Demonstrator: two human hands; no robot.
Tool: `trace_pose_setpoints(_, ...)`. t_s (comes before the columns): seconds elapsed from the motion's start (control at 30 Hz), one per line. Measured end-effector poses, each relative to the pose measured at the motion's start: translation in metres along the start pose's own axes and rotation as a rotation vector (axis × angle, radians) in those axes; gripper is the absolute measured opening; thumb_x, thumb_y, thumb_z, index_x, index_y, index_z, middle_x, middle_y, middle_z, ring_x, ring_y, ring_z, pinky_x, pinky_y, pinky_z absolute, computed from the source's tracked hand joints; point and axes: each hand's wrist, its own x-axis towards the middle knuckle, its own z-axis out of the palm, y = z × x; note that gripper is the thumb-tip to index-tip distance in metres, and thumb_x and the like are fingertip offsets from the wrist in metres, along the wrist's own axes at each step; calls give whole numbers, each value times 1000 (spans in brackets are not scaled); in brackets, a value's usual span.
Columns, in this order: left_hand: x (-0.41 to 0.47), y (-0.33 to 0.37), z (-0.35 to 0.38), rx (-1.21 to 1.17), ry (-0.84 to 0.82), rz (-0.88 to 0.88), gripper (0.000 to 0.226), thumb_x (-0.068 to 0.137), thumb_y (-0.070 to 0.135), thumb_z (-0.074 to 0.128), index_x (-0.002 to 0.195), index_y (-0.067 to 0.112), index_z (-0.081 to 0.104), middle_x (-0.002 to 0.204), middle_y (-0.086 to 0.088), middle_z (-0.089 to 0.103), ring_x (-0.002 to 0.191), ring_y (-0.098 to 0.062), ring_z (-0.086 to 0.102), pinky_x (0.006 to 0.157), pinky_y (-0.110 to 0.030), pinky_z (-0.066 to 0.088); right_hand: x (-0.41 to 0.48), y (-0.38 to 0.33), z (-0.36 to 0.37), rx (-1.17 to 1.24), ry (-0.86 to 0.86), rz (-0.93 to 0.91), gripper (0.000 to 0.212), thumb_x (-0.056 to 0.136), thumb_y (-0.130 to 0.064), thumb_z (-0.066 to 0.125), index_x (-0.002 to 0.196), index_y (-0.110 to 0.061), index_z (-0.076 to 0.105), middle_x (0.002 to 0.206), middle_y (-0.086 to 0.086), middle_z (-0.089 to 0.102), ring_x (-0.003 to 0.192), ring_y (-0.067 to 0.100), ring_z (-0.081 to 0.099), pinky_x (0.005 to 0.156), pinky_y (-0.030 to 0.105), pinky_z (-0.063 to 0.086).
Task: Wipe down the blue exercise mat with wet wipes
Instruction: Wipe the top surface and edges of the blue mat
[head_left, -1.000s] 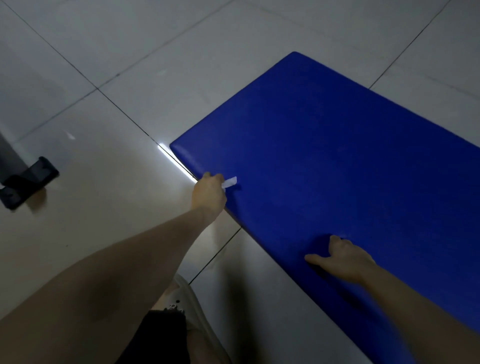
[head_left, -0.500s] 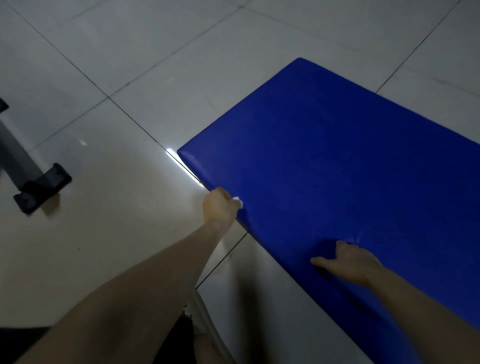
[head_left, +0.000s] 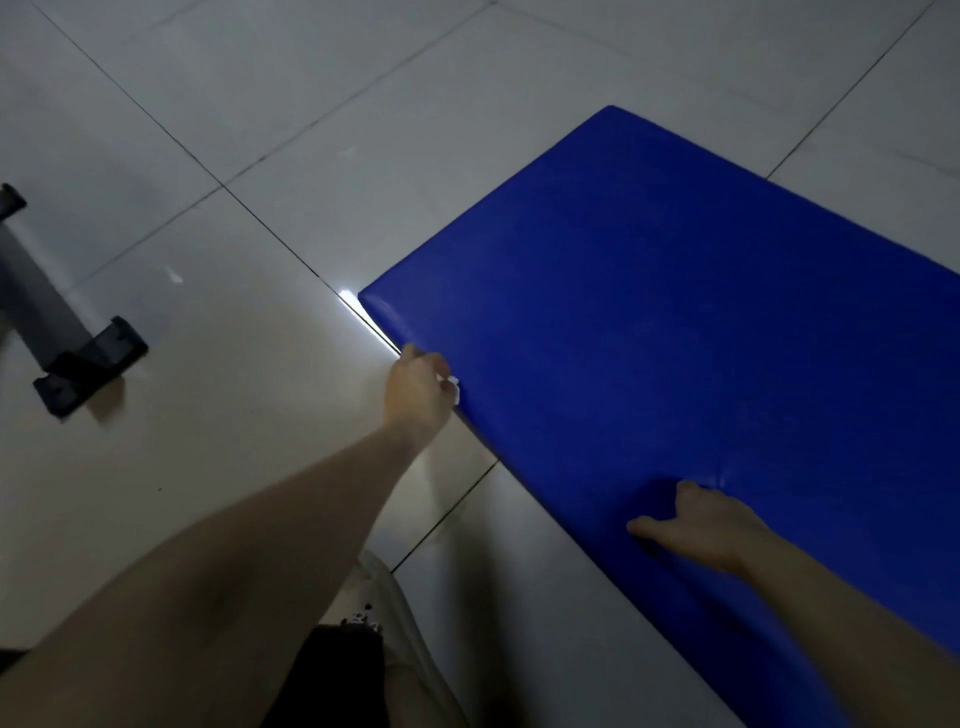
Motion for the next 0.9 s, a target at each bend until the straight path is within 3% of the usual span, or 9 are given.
trace_pose_setpoints(0.1,-14,12,7,-128,-24,-99,9,94,20,69,88,17,63,93,0,66,86,-17,65,79,-27,54,-1,-3,0,-33,7,5,81,86,-72,54,138,-11,43,130,1,55,106,18,54,84,30,48)
trace_pose_setpoints(0.23,-63,39,24,-221,-83,-94,8,94,25,69,91,22,63,92,4,65,83,-10,62,83,-26,56,-1,-4,-1,-64,17,-2,63,85,-72,56,112,-16,50,99,-7,55,87,11,55,79,31,52)
trace_pose_setpoints(0.37,-109,59,45,-166,-223,27,14,94,30,67,91,29,54,90,14,54,81,-4,54,75,-16,43,-2,-7,-6,-70,-11,-2,53,85,-70,58,94,-19,49,93,-4,58,76,11,57,63,28,46)
trace_pose_setpoints(0.43,-108,54,48,-50,-246,195,10,95,30,64,94,26,55,96,10,56,86,-7,52,79,-22,45,1,-5,-4,-70,-17,-2,59,81,-72,61,100,-18,51,95,-3,59,79,13,59,66,29,49)
trace_pose_setpoints(0.53,-78,37,38,170,-183,458,15,89,25,64,100,16,61,106,-4,62,97,-24,55,83,-36,46,5,2,-1,-74,-26,1,90,67,-80,69,125,-15,47,119,-3,56,100,16,56,84,32,53)
trace_pose_setpoints(0.57,-63,30,32,255,-125,464,18,88,27,64,102,17,62,107,-5,62,97,-26,55,83,-38,46,5,3,0,-79,-32,1,99,63,-81,71,131,-15,44,127,-1,54,106,17,55,87,33,53)
trace_pose_setpoints(0.67,-21,7,15,318,90,191,18,92,33,62,104,20,62,108,-4,59,98,-24,56,86,-39,50,5,4,5,-115,-1,-4,113,59,-82,73,140,-11,39,134,4,51,113,20,55,89,35,53)
trace_pose_setpoints(0.77,-5,1,9,74,46,-36,13,95,28,63,99,16,61,100,-4,61,91,-23,61,80,-37,53,7,3,9,-174,34,5,115,59,-84,72,140,-10,38,133,6,52,112,22,57,86,34,54)
trace_pose_setpoints(0.9,-37,23,23,-111,-6,-103,12,96,25,63,91,15,60,91,-1,62,83,-19,61,75,-33,53,9,2,10,-189,56,2,107,58,-85,71,131,-11,44,124,4,56,106,20,58,83,32,53)
